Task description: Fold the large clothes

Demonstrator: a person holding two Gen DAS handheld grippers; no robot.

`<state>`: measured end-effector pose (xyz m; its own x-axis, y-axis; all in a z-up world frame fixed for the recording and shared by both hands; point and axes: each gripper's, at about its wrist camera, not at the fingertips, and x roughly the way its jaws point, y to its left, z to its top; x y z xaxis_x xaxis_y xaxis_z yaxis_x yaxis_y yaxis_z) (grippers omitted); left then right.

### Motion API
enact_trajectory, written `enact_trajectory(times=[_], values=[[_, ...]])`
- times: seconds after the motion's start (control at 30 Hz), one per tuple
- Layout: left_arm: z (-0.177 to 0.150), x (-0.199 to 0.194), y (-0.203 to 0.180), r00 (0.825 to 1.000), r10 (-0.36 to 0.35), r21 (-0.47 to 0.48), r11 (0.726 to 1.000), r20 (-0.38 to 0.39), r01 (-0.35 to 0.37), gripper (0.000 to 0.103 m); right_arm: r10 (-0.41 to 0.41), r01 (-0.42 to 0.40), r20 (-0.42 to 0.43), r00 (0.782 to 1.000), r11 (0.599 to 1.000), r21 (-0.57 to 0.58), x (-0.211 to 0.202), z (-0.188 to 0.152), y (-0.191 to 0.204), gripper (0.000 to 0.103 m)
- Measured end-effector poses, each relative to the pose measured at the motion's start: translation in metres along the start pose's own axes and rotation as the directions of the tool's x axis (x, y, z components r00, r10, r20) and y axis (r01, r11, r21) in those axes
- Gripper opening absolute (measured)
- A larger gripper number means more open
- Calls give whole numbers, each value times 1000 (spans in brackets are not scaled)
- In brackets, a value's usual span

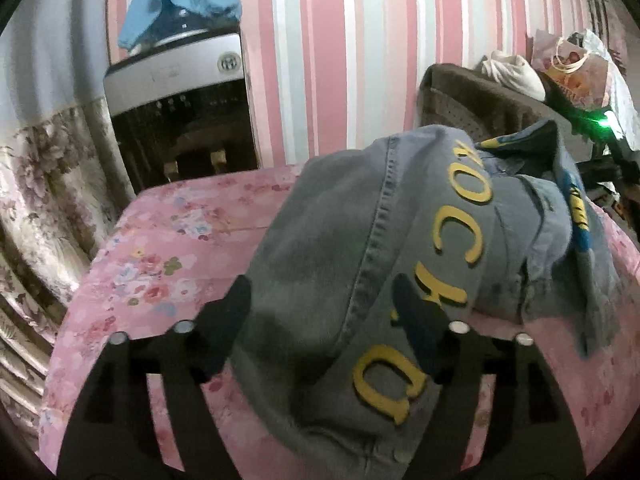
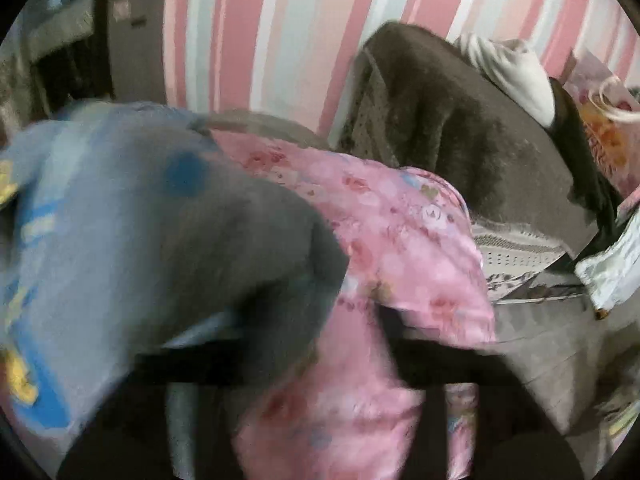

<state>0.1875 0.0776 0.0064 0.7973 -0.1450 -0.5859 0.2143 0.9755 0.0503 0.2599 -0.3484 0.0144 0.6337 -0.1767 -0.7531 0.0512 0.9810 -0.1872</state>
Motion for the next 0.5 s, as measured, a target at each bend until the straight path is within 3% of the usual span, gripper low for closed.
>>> enact_trajectory(times=[0.2, 0.4, 0.5], values=[[-17, -13, -6, 1000, -27, 0, 1000, -7, 27, 79, 35, -37, 74, 997, 999, 29, -62, -59, 20, 71], [-36, -15, -27, 997, -73, 47, 996, -40, 75, 79, 101, -106, 86, 991, 993, 58, -73, -99, 37, 71], [-37, -13, -41, 995, -90, 102, 990, -35, 93, 82, 122, -126, 60, 991, 991, 55, -68, -111, 50, 65]])
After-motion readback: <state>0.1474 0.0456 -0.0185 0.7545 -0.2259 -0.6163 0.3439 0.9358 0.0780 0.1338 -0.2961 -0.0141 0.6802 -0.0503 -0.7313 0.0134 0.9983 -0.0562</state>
